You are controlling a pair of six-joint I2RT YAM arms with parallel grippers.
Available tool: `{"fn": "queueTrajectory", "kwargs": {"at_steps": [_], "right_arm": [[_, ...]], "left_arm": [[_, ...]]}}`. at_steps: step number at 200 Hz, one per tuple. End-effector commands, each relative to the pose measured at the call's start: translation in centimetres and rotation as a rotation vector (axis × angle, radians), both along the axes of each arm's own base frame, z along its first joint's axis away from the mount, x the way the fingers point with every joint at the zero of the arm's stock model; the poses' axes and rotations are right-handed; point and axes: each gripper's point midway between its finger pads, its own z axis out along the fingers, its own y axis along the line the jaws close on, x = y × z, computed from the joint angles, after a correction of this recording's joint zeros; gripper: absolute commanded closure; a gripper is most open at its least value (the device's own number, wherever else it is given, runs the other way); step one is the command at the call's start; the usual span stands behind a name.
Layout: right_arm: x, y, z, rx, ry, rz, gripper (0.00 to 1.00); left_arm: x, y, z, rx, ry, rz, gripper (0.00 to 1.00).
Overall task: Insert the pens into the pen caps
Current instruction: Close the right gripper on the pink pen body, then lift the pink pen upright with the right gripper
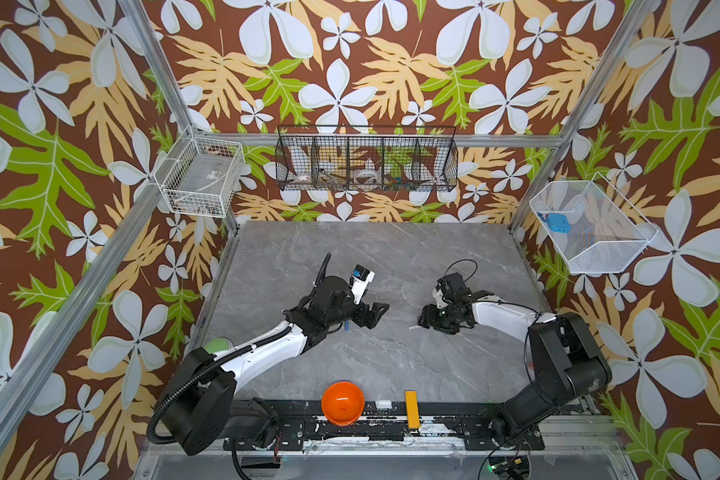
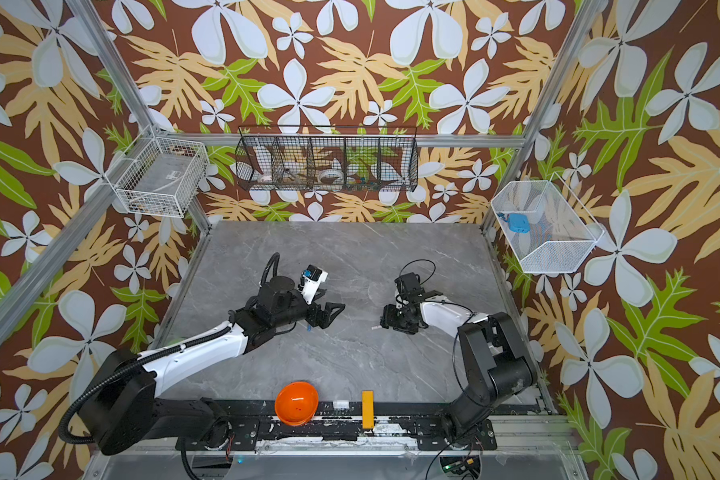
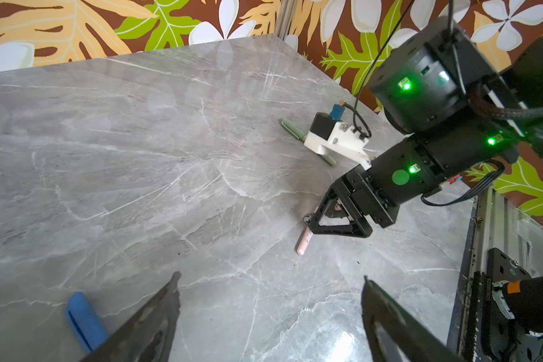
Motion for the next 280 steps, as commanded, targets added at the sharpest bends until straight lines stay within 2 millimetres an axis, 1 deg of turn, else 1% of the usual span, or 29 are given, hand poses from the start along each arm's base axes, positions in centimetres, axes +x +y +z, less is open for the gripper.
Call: {"fn": "queueTrajectory", "kwargs": {"at_steps": [1,23,53,71,92,105,131,146,158,168,175,187,196,224,239,249,273,280], "right_arm": [[-0.3,-2.1,-1.2,-0.111,0.027,-0.007,0.37],[0.7,-2.2,-1.4,-0.138,0.021,0.000,0.38],[1.8,-2.4,-1.7,-0.192,0.025,0.015,0.43],[2.3,-2.5,-2.1,-0.231,0.036,0.041,0.48],[2.9,-1.7,-2.4,-0.246,0.041,0.085,0.58],[3.5,-1.1,-2.3,-0.255,0.032,0.104,0.66],[5.0,0.3,-1.8,-0.275,-0.004,0.157,0.72],[5.4,1.0,-1.5,-0.280,-0.017,0.190,0.73],[5.4,1.7,-1.4,-0.270,-0.025,0.223,0.75],[5.4,2.0,-1.3,-0.254,-0.026,0.231,0.74],[5.3,2.2,-1.2,-0.246,-0.025,0.237,0.71],[5.2,2.1,-1.0,-0.249,-0.019,0.233,0.59],[5.0,2.0,-0.9,-0.251,-0.011,0.229,0.56],[4.3,2.1,-1.2,-0.238,0.029,0.230,0.56],[3.8,2.0,-1.6,-0.240,0.058,0.233,0.57],[3.6,1.7,-2.0,-0.256,0.075,0.228,0.60],[3.4,1.7,-2.6,-0.257,0.091,0.232,0.71],[3.4,1.8,-2.7,-0.253,0.094,0.235,0.76]], "left_arm": [[0.0,0.2,0.2,0.001,-0.014,0.009,0.09],[-0.2,0.3,0.1,0.005,-0.009,0.007,0.10],[-0.3,0.6,0.0,0.015,-0.010,0.015,0.10],[-0.4,0.9,-0.1,0.020,-0.011,0.022,0.10],[-0.6,1.0,-0.1,0.012,-0.002,0.025,0.10],[-0.8,1.0,-0.1,0.002,0.005,0.027,0.10],[-1.0,1.2,-0.2,-0.011,0.008,0.030,0.10],[-1.1,1.2,-0.2,-0.013,0.011,0.027,0.10],[-1.3,1.2,-0.4,-0.013,0.015,0.027,0.10],[-1.3,1.2,-0.4,-0.015,0.014,0.025,0.10],[-1.4,1.2,-0.5,-0.015,0.016,0.023,0.10],[-1.4,1.2,-0.5,-0.015,0.015,0.023,0.11],[-1.4,1.2,-0.5,-0.015,0.017,0.024,0.11],[-1.5,1.2,-0.5,-0.021,0.020,0.024,0.11],[-1.4,1.2,-0.4,-0.023,0.017,0.026,0.11],[-1.4,1.2,-0.5,-0.022,0.017,0.026,0.11],[-1.4,1.2,-0.6,-0.025,0.023,0.027,0.11],[-1.5,1.2,-0.6,-0.028,0.025,0.026,0.11]]}}
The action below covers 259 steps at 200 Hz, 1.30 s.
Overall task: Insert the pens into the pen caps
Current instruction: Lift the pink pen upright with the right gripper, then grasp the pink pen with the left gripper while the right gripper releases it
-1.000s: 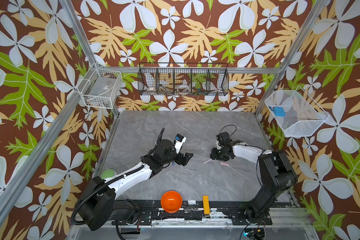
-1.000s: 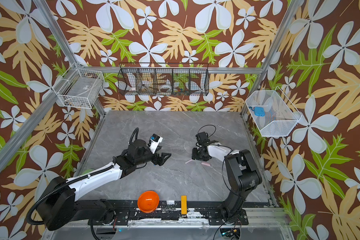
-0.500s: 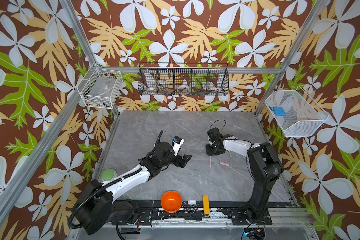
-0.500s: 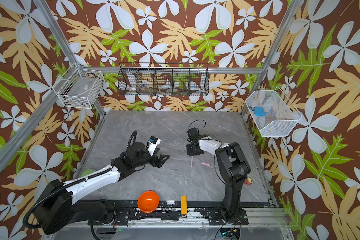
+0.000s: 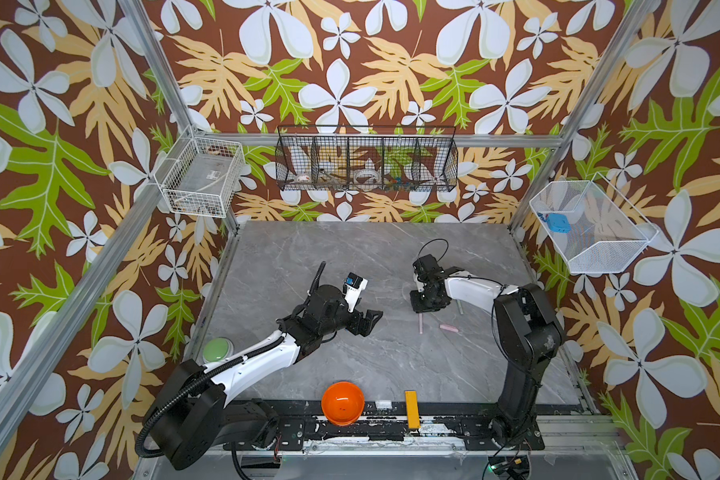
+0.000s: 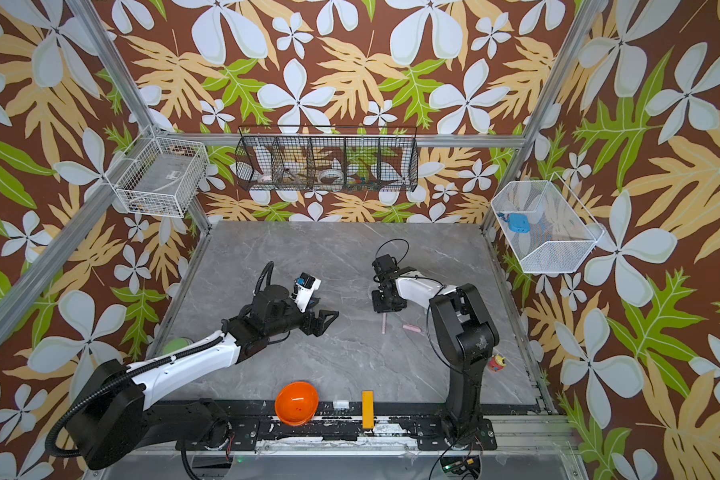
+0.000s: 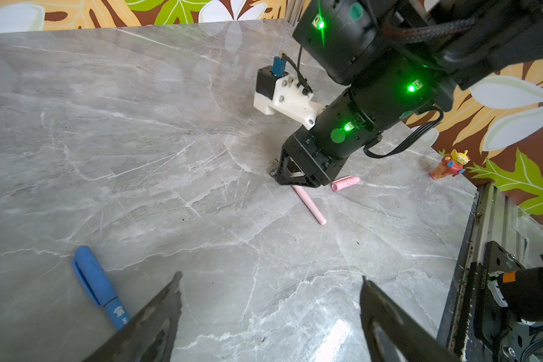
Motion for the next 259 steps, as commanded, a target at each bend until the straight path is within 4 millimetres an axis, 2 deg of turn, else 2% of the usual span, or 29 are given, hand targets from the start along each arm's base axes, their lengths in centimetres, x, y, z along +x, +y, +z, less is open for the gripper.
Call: {"fn": "queueTrajectory", "kwargs": {"at_steps": [1,28,63,89,110,141,166,198,259], "right_arm": [[-2.7,-0.1,-1.7,-0.001,0.130,0.006,0.76],[-2.3,0.3,-1.5,0.020,0.116,0.005,0.92],[-1.0,1.4,0.4,0.093,0.022,0.006,1.00],[-0.1,2.6,2.7,0.185,-0.063,0.018,1.00],[0.7,4.1,5.8,0.298,-0.165,0.034,1.00],[0.8,5.6,10.2,0.464,-0.300,0.048,1.00],[0.3,6.8,13.3,0.617,-0.389,0.053,1.00],[-0.6,7.7,15.9,0.796,-0.467,0.044,1.00],[-2.4,8.8,17.7,0.886,-0.529,0.072,1.00]], "left_arm": [[0.1,-0.4,0.7,-0.027,-0.019,-0.009,0.11],[-0.1,-0.5,0.8,-0.059,-0.013,-0.010,0.10],[-0.2,-1.4,0.5,-0.130,0.030,-0.023,0.08],[-0.3,-2.3,0.1,-0.185,0.065,-0.045,0.08],[-0.4,-3.0,-0.6,-0.227,0.097,-0.066,0.08],[-0.6,-4.3,-1.3,-0.285,0.147,-0.117,0.08],[-0.7,-5.4,-1.0,-0.354,0.171,-0.166,0.08],[-1.0,-6.9,-0.3,-0.444,0.212,-0.235,0.15],[-0.3,-8.1,-0.2,-0.456,0.238,-0.267,0.24]]}}
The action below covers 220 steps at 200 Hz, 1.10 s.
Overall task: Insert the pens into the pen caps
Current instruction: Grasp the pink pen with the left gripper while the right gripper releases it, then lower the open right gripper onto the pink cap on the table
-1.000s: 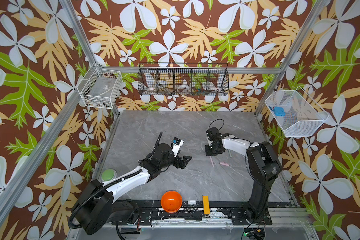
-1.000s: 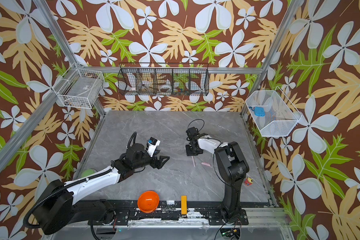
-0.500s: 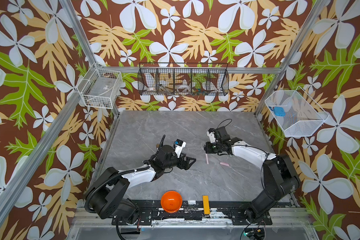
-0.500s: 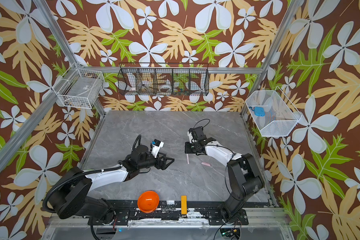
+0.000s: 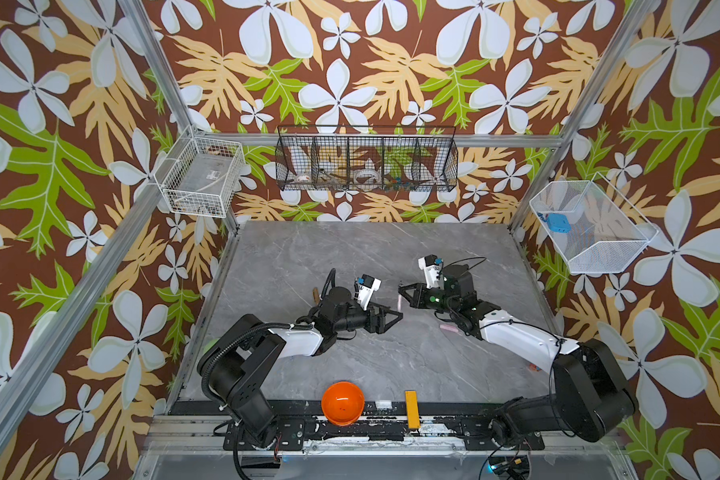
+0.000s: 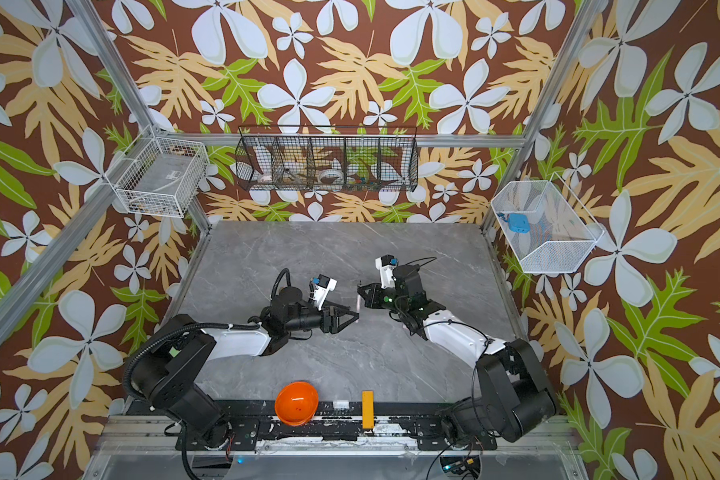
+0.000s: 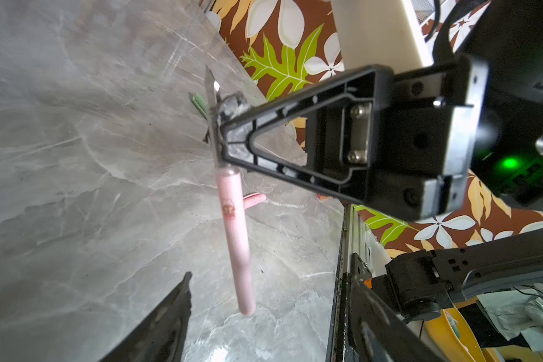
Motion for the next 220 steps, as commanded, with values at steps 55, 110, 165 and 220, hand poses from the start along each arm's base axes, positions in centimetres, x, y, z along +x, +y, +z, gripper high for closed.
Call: {"fn": "queueTrajectory", "kwargs": {"at_steps": [55,110,165,220], "right_arm": [[-0.4,1.3,3.8,0.116,-0.125,0.025,1.00],[-0.9,1.3,4.0,0.112,-0.148,0.032,0.95],[0.4,-4.8,2.9,-0.282,-0.041,-0.185,0.55],[-2.7,-12.5,-5.5,-0.507,0.315,-0.331,0.41]], "left_arm": [[0.6,-1.6,1.6,-0.038,-0.008,-0.062,0.54],[1.1,-1.7,1.5,0.005,-0.013,-0.058,1.00],[2.1,0.4,0.8,0.167,-0.085,0.050,1.00],[2.0,3.6,3.5,0.279,-0.228,0.154,1.00]]}}
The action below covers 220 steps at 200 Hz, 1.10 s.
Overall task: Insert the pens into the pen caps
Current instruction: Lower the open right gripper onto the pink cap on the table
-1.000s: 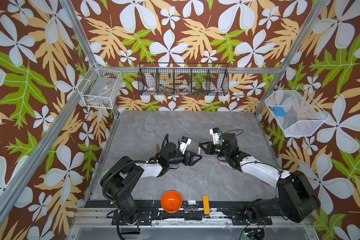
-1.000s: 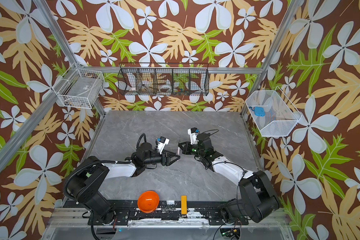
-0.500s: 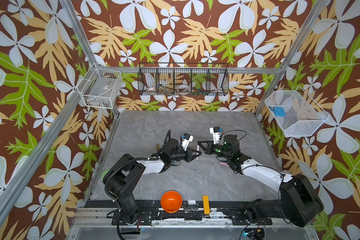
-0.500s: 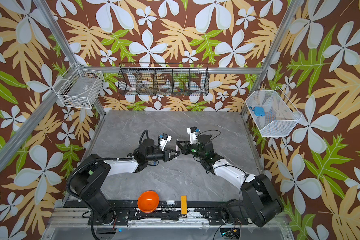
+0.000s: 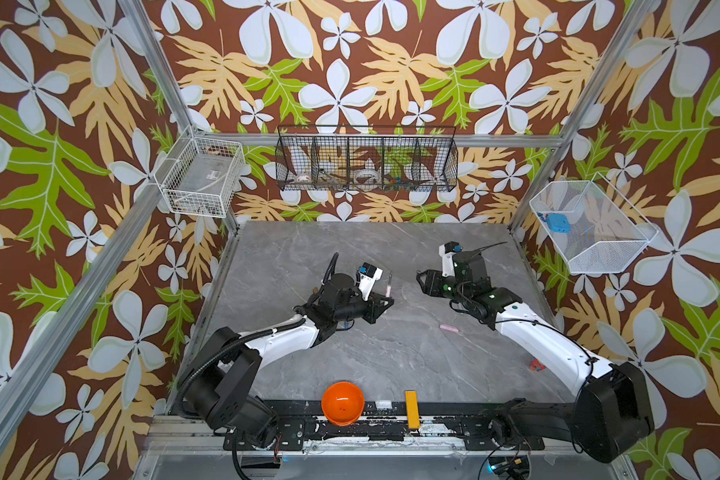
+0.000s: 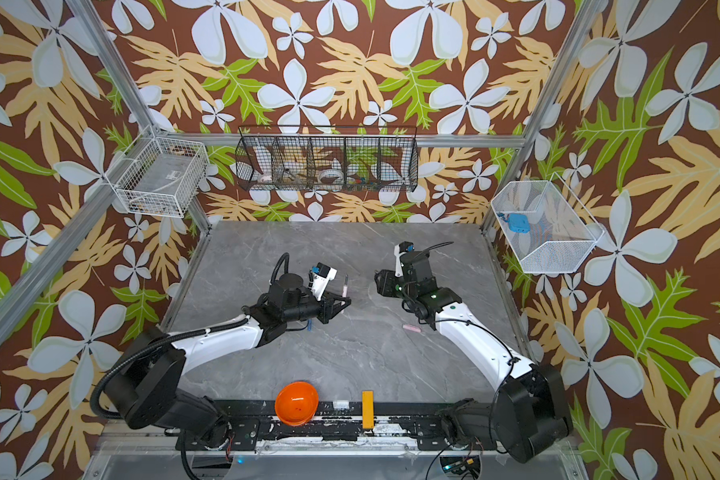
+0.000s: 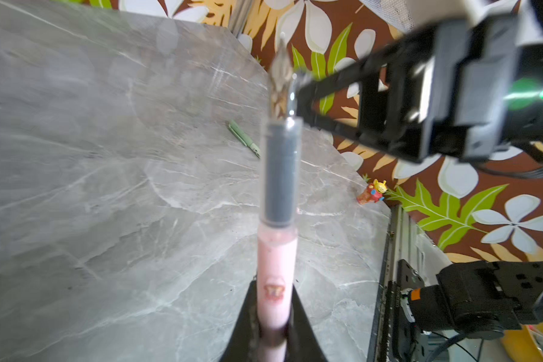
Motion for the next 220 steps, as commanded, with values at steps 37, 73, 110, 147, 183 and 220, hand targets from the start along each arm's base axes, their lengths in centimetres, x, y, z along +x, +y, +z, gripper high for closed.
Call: {"fn": "queueTrajectory", "kwargs": {"at_steps": [37,73,110,147,183,220], "right_arm": [[-6.7,-7.2,-10.3,-0.159,0.369,-0.159,0.39],[-7.5,-6.9,-11.4,-0.102,0.365,-0.176,0.36],[-7.4,-6.8,-12.9,-0.052,0.371,-0.182,0.30],[-5.8,-6.4,-13.3,-0.018,0.355,-0.171,0.30],[-4.2,-6.4,-13.4,-0.049,0.350,-0.150,0.30],[-3.1,-6.3,-13.9,-0.076,0.357,-0.127,0.30]], "left_arm": [[-0.7,1.7,0.8,0.049,-0.066,0.035,1.00],[-1.0,1.8,0.1,0.054,-0.050,0.029,1.00],[-1.2,2.0,-0.1,0.056,-0.042,0.031,1.00],[-1.3,2.3,-0.1,0.065,-0.043,0.044,1.00],[-1.3,2.8,-0.4,0.074,-0.041,0.060,1.00],[-1.5,3.0,-0.6,0.080,-0.038,0.069,1.00]]}}
